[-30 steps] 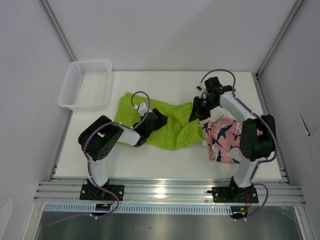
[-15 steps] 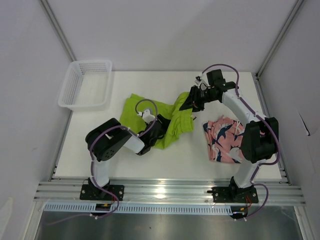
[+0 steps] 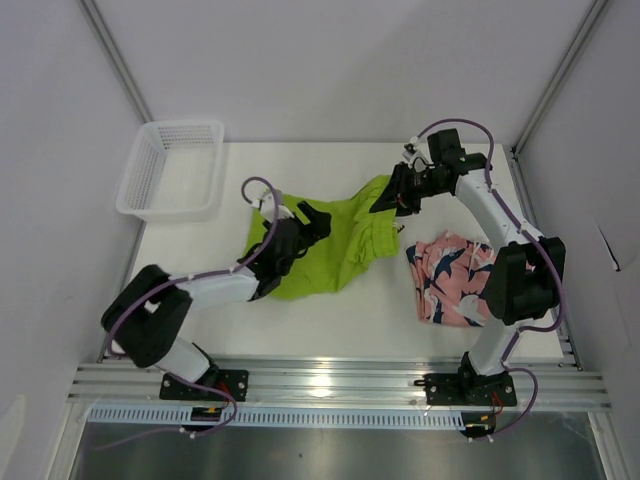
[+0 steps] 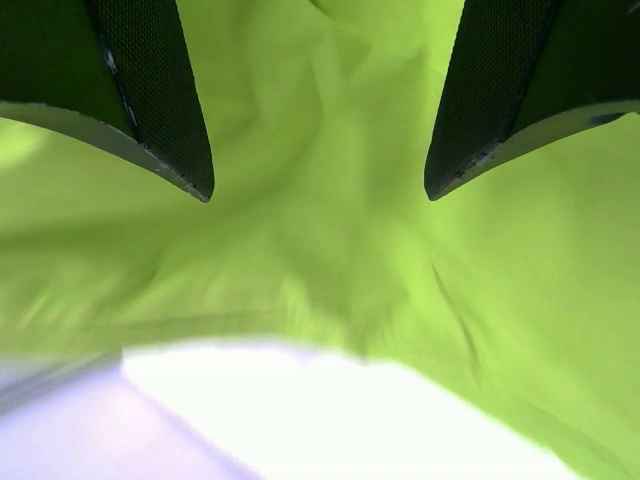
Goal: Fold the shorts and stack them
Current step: Fold the shorts
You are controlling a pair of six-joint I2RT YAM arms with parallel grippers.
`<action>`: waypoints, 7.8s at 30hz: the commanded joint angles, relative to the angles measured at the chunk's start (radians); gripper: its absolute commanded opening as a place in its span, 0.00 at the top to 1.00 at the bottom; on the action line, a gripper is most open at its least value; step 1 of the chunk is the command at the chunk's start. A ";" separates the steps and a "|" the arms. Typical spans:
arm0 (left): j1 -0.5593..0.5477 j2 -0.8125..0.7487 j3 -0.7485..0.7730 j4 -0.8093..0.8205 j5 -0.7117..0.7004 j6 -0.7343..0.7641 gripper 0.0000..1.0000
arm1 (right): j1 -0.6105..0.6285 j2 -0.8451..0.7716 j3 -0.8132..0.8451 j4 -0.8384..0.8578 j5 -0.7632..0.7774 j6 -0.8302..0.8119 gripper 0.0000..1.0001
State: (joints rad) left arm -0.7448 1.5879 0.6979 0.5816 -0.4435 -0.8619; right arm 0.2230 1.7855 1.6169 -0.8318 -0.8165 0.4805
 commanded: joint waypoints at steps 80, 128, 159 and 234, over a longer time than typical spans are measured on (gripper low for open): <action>0.297 -0.351 -0.290 -0.500 0.224 0.162 0.33 | 0.446 0.561 0.529 0.206 0.221 0.237 0.99; 0.363 -0.744 -0.080 -0.961 0.141 0.216 0.13 | 0.366 0.190 0.058 0.483 0.253 0.166 0.19; 0.372 -0.128 0.031 -0.602 0.276 0.238 0.23 | 0.222 0.397 -0.178 0.879 0.157 0.099 0.30; 0.363 -0.810 -0.323 -1.045 0.410 0.035 0.01 | 0.265 0.224 -0.561 0.976 0.056 0.018 0.90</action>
State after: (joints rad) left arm -0.3794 0.7788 0.3973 -0.5224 -0.0772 -0.8135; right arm 0.4786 1.9965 1.0431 0.1043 -0.7715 0.4854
